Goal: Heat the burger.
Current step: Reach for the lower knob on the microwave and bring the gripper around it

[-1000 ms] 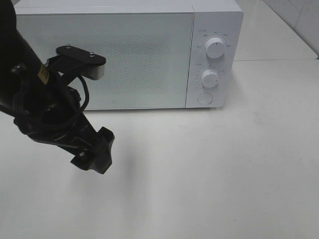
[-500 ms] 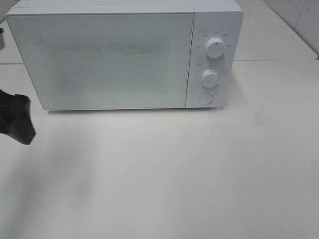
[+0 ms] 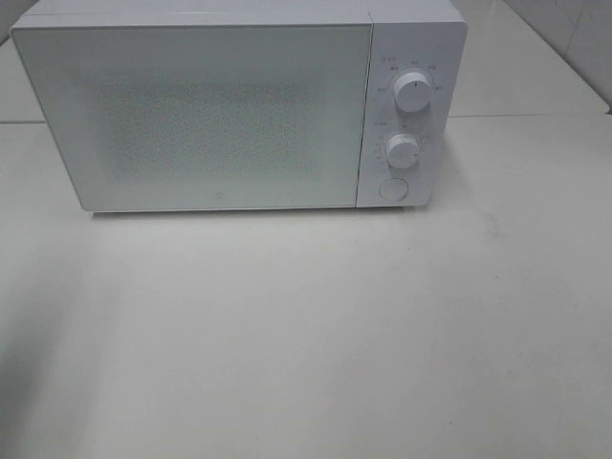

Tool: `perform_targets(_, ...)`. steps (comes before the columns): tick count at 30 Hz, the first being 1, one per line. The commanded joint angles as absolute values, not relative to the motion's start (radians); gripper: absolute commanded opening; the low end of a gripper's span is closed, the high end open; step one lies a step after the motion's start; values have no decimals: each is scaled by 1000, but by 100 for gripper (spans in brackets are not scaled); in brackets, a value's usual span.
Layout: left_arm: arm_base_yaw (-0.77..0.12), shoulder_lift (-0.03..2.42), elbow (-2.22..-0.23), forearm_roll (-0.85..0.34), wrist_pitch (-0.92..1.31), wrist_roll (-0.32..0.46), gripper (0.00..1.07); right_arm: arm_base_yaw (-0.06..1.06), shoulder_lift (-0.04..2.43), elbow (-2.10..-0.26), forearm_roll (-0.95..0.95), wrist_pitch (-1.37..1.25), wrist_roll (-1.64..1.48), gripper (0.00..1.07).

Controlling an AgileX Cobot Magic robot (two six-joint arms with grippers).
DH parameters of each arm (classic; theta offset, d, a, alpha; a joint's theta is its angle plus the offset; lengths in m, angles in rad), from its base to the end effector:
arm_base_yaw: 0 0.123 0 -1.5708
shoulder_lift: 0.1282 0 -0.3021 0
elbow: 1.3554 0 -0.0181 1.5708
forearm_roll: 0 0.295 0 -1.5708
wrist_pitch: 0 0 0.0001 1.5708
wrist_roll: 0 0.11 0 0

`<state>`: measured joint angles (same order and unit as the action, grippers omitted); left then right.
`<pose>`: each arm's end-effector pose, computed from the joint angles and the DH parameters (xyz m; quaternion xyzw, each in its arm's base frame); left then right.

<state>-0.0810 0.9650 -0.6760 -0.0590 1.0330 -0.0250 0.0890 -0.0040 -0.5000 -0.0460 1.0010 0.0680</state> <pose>0.1889 -0.0209 0.2462 0.0169 0.9854 -0.0363 0.1654 0.0361 -0.0011 0.2960 -0.0085 0.8359 0.0201 0.5484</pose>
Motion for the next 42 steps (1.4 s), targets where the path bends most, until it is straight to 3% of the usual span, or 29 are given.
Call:
perform_targets(1, -78, 902, -634, -67, 1040, -26, 100, 82, -31, -499, -44, 994, 57, 75)
perform_targets(11, -78, 603, -519, -69, 1072, -30, 100, 82, -31, -499, -44, 994, 57, 75)
perform_targets(25, -78, 159, -518, -85, 1069, -29, 100, 82, -31, -499, -44, 994, 57, 75)
perform_targets(34, -78, 9, -518, -89, 1069, -29, 100, 82, -31, -499, -44, 994, 57, 75)
perform_targets(37, -53, -17, -518, -94, 1069, -29, 100, 82, -31, -499, -44, 994, 57, 75)
perform_targets(42, 68, -27, -518, -94, 1069, -29, 100, 82, -31, -499, -44, 994, 57, 75)
